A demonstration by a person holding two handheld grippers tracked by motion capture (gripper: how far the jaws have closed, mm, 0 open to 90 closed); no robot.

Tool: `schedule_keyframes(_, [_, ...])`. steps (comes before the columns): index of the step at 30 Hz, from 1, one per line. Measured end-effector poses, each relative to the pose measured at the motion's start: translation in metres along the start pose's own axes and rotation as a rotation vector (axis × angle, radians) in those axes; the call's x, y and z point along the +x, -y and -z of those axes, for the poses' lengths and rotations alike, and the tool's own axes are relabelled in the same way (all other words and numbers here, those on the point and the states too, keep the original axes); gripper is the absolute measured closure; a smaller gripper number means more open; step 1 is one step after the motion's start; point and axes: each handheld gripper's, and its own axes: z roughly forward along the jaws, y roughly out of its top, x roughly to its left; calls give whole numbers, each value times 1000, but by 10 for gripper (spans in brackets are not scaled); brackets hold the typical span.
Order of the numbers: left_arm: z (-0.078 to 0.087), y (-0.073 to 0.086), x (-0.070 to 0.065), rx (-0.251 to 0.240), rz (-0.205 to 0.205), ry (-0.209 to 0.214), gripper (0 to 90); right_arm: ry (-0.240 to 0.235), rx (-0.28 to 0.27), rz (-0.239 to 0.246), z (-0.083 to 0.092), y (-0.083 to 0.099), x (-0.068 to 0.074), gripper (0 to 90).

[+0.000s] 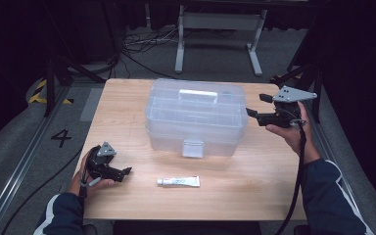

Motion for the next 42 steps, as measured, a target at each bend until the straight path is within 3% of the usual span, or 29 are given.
schedule_keyframes(15, [0, 0, 0, 0, 0, 0, 9, -35, 20, 9, -23, -15, 8, 309])
schedule_keyframes(34, [0, 0, 0, 0, -2, 0, 9, -87, 40, 55, -50, -38, 27, 319])
schedule_keyframes(42, [0, 0, 0, 0, -2, 0, 9, -116, 34, 68, -58, -43, 31, 363])
